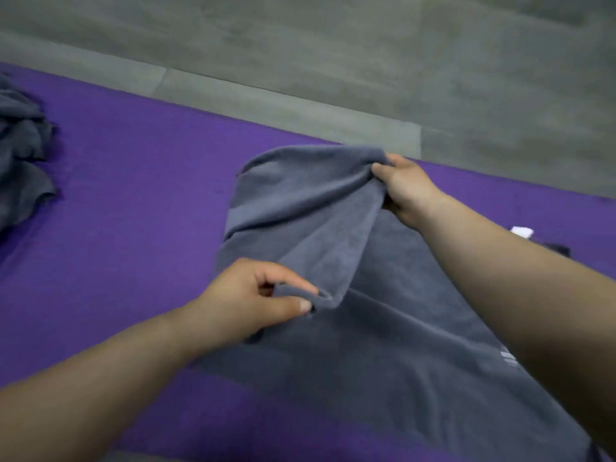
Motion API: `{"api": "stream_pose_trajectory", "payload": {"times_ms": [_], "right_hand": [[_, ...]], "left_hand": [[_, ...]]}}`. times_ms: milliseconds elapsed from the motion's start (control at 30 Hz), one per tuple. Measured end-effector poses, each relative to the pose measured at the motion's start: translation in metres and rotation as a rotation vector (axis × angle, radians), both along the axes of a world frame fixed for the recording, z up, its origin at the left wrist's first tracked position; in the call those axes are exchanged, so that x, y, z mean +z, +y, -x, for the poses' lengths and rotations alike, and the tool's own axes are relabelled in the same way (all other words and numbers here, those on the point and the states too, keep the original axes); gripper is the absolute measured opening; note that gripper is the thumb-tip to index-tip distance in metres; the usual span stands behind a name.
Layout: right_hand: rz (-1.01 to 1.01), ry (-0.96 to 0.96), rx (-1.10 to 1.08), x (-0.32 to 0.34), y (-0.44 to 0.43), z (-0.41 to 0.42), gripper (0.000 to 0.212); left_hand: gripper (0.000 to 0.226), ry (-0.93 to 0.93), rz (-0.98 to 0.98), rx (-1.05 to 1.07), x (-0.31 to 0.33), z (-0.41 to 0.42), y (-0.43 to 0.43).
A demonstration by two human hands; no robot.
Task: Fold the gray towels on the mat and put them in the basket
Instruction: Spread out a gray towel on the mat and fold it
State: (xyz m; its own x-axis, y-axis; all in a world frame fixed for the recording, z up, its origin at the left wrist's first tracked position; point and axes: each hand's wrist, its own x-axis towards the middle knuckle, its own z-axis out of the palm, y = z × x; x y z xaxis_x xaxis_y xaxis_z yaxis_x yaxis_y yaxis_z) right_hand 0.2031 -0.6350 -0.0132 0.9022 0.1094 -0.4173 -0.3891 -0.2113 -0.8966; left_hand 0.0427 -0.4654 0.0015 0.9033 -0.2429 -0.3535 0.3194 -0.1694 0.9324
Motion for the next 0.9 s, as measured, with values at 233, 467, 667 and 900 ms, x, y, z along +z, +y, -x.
{"api": "stream_pose_trajectory", "payload": {"times_ms": [233, 467, 667, 900], "right_hand": [[0.137, 0.019, -0.258, 0.007, -0.197, 0.036, 0.038], [0.043, 0.080, -0.426, -0.022, -0.303, 0.083, 0.039], [0.177, 0.193, -0.623, -0.054, -0.368, 0.144, 0.049], [0.488, 0.377, -0.465, -0.089, -0.344, 0.257, 0.033]], "left_hand": [[0.012, -0.106, -0.151, -0.353, 0.000, -0.020, -0.152], [0.015, -0.044, -0.138, -0.509, -0.025, 0.019, -0.288], [0.048, -0.113, -0.250, -0.630, -0.061, 0.052, -0.327], [0.052, -0.435, -0.807, -0.941, -0.102, 0.053, -0.250]]}}
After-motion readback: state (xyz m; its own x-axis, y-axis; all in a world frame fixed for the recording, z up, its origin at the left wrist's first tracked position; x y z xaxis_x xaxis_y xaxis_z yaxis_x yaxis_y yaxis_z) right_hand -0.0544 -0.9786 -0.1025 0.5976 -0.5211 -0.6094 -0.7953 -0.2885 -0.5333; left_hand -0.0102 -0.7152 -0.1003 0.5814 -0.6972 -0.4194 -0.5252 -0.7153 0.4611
